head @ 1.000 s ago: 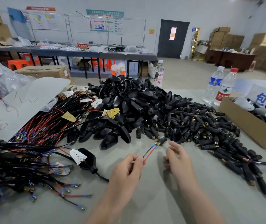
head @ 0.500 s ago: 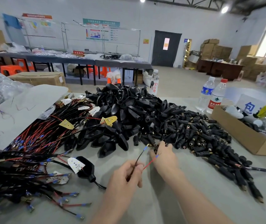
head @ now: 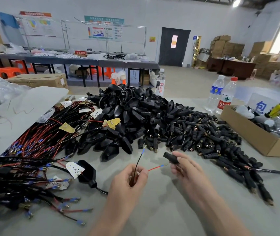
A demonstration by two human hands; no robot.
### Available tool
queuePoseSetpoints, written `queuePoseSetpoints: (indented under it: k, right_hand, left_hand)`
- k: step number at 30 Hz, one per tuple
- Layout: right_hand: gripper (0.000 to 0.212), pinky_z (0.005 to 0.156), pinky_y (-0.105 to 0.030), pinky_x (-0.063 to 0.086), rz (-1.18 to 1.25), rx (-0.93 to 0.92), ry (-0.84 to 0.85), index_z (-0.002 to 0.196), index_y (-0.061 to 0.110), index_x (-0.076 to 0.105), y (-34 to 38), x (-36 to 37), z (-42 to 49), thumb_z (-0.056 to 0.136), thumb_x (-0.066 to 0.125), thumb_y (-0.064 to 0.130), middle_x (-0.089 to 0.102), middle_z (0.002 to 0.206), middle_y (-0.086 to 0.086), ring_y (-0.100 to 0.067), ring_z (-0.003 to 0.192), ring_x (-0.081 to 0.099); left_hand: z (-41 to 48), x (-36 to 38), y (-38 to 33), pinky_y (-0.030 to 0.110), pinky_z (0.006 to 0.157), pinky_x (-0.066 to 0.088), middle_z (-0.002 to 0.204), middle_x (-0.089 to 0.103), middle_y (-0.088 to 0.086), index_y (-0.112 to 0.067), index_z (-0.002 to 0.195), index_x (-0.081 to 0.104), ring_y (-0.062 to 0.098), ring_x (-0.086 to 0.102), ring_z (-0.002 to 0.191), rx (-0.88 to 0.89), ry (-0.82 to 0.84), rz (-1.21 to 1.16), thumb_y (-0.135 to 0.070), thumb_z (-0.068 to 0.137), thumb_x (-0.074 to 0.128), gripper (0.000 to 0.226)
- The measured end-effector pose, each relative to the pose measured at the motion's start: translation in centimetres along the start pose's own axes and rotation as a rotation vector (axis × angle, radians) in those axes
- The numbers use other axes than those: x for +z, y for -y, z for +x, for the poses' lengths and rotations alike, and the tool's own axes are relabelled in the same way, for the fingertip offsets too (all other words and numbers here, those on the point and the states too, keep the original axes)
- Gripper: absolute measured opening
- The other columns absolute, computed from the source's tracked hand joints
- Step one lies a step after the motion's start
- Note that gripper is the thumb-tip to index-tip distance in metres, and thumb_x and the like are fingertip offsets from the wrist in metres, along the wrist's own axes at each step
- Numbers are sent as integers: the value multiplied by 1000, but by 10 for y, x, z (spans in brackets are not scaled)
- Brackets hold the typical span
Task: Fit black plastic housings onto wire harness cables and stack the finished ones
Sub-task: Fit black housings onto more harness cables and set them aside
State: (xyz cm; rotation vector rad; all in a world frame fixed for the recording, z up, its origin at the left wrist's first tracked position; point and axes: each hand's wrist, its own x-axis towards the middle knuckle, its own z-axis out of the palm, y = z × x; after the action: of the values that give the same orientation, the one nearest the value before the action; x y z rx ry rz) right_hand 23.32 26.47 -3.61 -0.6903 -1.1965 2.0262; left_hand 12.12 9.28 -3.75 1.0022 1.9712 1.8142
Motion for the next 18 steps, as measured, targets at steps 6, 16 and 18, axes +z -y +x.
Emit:
queuePoseSetpoints:
  k: [6,16,18]
  right_hand:
    - [26,63,-19,56,86,27,54,104,12,78,1,-1,-3,98,53,6,67,78,-8,-12,68,64]
    - [22,64,-20,56,67,42,85,110,11,74,4,5,-10,93,59,8,71,89,-8,-13,70,65]
    - [23,65,-20,56,63,42,87,112,10,73,5,5,-12,92,60,8,70,88,-7,-13,70,65]
  left_hand:
    - [2,1,2,17,46,28,52,36,-15,-23,77,60,3,31,49,68,-71,55,-22,92,66,17]
    - [4,4,7,13,48,28,52,36,-16,-24,76,58,5,32,50,105,-79,112,-19,92,66,19]
    - [4,4,8,14,48,28,52,36,-16,-25,76,58,5,31,50,107,-78,122,-20,92,66,19]
